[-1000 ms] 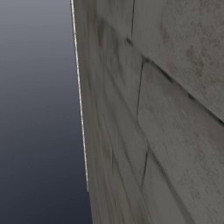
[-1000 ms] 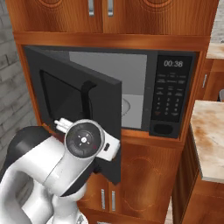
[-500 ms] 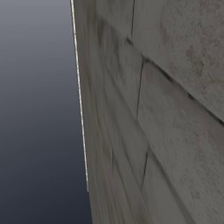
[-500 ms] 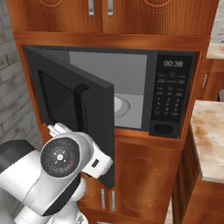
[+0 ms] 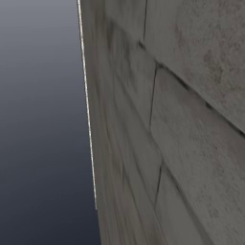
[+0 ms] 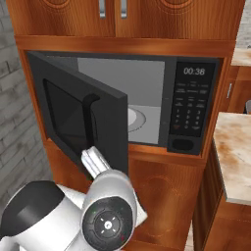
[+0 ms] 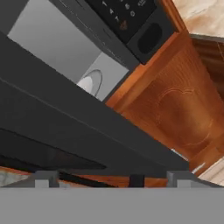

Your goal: Retrieve the reheated potato from the microwave, then place the potato, cheese, and condiment on the cutting board.

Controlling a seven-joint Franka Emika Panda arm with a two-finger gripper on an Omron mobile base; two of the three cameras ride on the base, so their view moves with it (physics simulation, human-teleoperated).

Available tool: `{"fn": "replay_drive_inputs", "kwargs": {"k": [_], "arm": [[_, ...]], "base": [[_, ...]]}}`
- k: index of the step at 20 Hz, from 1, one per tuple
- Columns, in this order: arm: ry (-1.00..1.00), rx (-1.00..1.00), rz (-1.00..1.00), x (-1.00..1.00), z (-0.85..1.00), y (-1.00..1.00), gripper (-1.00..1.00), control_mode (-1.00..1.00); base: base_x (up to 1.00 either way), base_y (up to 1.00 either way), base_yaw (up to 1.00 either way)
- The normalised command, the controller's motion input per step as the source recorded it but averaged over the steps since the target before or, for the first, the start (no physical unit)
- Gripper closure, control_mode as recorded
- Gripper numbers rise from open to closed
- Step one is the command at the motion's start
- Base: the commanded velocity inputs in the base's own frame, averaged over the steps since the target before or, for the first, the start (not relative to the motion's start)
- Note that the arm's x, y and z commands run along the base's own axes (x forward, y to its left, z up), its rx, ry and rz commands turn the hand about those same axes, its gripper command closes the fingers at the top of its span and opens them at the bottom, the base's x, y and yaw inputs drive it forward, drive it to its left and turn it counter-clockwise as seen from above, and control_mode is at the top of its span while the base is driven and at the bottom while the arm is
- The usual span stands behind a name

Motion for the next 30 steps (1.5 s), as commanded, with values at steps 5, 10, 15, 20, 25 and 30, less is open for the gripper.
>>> {"fn": "replay_drive_inputs", "kwargs": {"k": [5, 10, 15, 20, 25, 30], "arm": [[0.12, 0.29, -0.22, 0.04, 0.02, -0.42, -1.0, -1.0], [0.1, 0.39, -0.14, 0.25, -0.03, -0.28, -1.0, -1.0], [0.03, 0.46, -0.05, 0.24, -0.1, -0.2, -1.0, -1.0], [0.0, 0.33, 0.0, 0.41, -0.12, -0.02, -1.0, -1.0], [0.0, 0.12, 0.0, 0.42, -0.11, 0.08, -1.0, -1.0], [0.0, 0.06, 0.0, 0.42, -0.16, 0.18, -1.0, -1.0]], "base": [[0.0, 0.0, 0.0], [0.0, 0.0, 0.0], [0.0, 0.0, 0.0], [0.0, 0.0, 0.0], [0.0, 0.0, 0.0], [0.0, 0.0, 0.0]]}}
